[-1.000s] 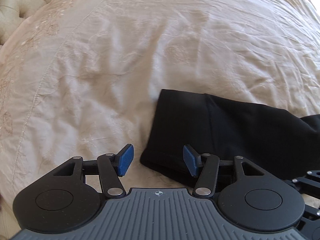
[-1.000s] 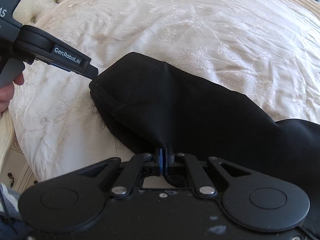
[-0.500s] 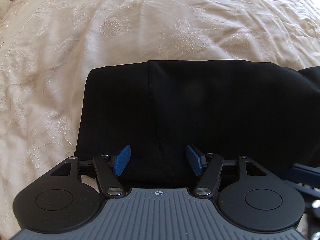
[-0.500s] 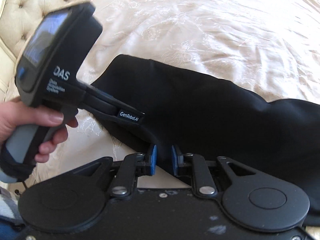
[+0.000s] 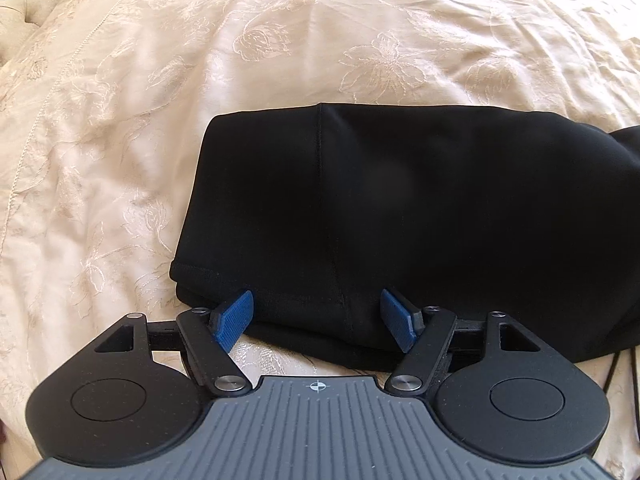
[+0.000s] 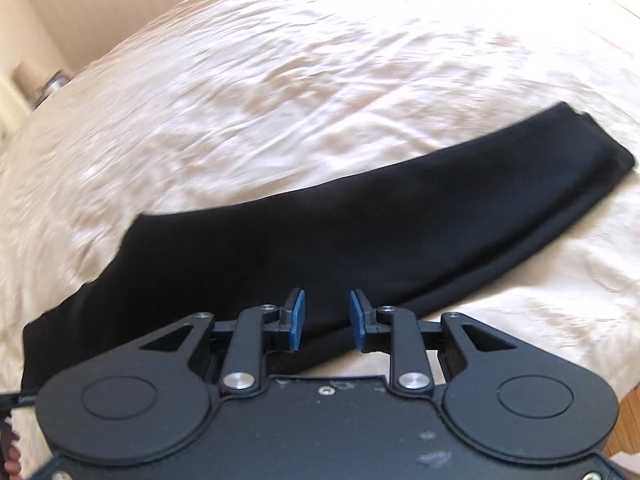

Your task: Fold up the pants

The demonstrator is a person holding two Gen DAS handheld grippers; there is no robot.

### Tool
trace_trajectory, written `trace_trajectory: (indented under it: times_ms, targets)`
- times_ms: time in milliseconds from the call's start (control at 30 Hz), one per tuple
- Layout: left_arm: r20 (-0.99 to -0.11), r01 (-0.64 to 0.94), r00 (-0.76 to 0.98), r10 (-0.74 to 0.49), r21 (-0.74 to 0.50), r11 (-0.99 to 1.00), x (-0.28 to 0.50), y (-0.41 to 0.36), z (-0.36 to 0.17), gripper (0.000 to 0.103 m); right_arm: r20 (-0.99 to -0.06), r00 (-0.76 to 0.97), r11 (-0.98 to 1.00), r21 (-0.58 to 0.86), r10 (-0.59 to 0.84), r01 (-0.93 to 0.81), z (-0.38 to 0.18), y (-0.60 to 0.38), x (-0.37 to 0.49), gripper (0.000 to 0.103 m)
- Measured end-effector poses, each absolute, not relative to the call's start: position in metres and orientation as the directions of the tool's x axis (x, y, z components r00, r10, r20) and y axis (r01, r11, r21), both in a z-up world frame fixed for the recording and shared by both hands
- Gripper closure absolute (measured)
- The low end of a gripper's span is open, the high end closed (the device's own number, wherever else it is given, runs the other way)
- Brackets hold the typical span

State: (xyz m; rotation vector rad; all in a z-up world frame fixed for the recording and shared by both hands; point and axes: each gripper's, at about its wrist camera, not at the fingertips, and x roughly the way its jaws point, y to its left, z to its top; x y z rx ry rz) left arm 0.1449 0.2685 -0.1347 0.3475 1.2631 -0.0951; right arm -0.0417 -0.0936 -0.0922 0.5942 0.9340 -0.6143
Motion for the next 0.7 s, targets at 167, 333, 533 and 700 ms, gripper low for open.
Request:
trace_trajectory:
  times_ms: [167, 333, 533, 700]
  targets:
    - [-0.934, 0.234, 0.294, 0.202, 0.275, 0.933, 0.148, 0.252, -0.141, 0.033, -0.861, 0.385, 0.470, 0.203, -0.332, 0.859, -0.102, -0.169, -0.085, 0.069]
    - [-0.939, 0.180, 0.263, 0.222, 0.273, 0.945, 0.156, 0.251, -0.146, 0.031, -0.858, 0.354, 0.364, 0.217, -0.372, 0.906, -0.109, -0.224, -0.106, 0.066]
    - [-0.956, 0.004, 0.205, 0.211, 0.217, 0.976, 0.171, 0.270, -0.151, 0.011, -0.862, 0.333, 0.290, 0.231, -0.383, 0.929, -0.119, -0.277, -0.115, 0.062]
    - [-0.966, -0.090, 0.193, 0.175, 0.160, 0.983, 0.169, 0.288, -0.151, 0.009, -0.882, 0.307, 0.225, 0.238, -0.358, 0.945, -0.136, -0.304, -0.115, 0.062]
